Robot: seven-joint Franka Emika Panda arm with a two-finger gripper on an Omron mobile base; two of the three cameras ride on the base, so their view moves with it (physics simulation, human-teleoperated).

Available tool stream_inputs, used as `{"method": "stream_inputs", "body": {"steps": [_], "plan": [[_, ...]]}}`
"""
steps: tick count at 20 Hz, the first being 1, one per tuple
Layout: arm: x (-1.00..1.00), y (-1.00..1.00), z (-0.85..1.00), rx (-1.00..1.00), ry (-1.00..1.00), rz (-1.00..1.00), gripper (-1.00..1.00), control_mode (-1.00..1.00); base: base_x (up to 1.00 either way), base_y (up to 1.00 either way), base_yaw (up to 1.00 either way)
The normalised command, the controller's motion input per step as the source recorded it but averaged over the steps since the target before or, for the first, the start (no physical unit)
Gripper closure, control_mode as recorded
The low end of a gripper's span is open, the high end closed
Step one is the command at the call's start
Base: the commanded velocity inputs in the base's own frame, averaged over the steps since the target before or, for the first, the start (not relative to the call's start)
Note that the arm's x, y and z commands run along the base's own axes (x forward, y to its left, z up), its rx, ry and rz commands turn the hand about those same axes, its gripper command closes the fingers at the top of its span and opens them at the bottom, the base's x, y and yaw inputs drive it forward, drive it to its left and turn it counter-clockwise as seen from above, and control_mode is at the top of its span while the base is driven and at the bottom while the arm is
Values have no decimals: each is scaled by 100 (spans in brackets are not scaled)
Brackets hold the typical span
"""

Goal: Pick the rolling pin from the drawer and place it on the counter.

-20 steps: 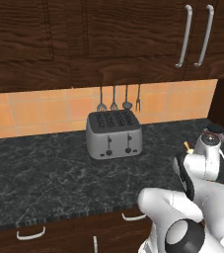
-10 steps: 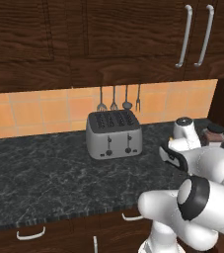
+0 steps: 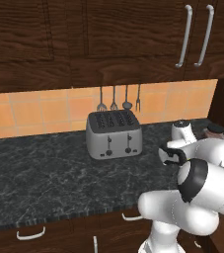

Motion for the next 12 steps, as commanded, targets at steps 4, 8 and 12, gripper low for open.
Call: {"method": "stream_inputs", "body": {"steps": [4, 8, 12], "plan": [[8, 0, -24, 0, 0, 0, 100, -100, 0, 0, 0], [6, 0, -19, 0, 0, 0, -100, -100, 0, 0, 0], [3, 0, -6, 0, 0, 0, -100, -100, 0, 0, 0]]}}
